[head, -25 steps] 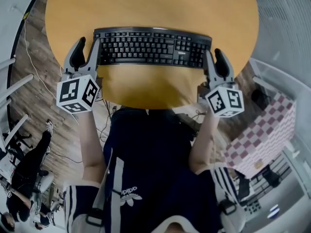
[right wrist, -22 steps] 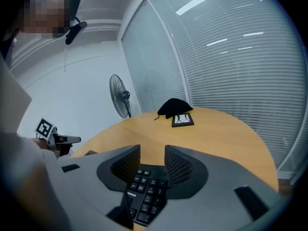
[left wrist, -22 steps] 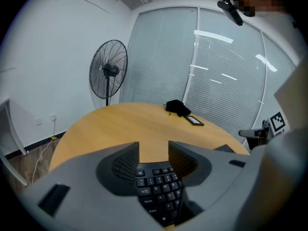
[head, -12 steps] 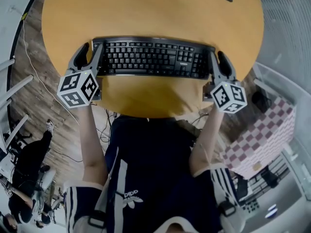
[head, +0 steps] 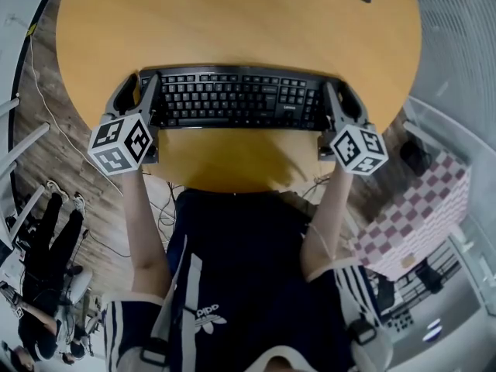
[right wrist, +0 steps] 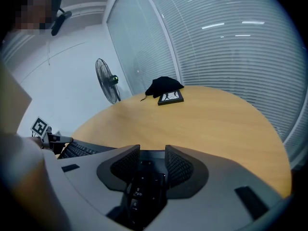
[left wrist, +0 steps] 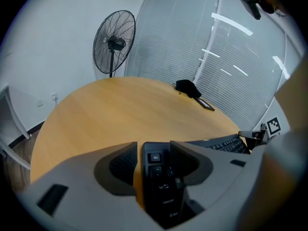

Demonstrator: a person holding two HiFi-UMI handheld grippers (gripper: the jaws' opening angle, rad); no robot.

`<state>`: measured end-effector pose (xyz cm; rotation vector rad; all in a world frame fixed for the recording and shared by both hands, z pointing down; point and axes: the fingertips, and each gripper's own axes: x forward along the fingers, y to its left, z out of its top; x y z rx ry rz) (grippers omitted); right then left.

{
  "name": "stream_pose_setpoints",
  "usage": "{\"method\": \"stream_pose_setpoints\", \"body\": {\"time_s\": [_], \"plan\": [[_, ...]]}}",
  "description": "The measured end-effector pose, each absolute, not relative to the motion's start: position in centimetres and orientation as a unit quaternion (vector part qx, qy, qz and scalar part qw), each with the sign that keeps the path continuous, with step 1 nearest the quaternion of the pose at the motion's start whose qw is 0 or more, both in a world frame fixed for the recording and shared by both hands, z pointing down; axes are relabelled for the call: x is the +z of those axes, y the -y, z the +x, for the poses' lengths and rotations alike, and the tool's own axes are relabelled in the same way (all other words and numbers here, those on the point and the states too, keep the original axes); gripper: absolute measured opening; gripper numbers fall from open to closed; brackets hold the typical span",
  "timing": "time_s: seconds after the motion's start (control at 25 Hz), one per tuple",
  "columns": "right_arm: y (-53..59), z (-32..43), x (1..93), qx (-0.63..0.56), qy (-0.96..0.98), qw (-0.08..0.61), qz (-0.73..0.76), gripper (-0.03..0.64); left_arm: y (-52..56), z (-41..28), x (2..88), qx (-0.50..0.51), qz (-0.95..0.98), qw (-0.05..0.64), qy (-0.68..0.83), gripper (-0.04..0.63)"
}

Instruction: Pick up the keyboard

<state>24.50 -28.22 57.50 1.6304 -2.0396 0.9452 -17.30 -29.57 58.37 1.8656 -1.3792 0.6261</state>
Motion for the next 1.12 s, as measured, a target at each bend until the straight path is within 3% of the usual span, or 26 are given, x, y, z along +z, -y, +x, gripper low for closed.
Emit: {"method": "stream_pose_setpoints", "body": {"time_s": [0.68,1.12], "plan": [[28.2,26.0,58.7,0.398,0.704,0.155,0.568,0.160,29.5,-16.5,59.0,0.184,0.710,0.434,0.524,0.192],[28.0,26.2,58.9,0.396,0.700,0.160,0.572,0.160,29.4,-16.4,59.1,0.196,0.707,0.421,0.534,0.192]]}}
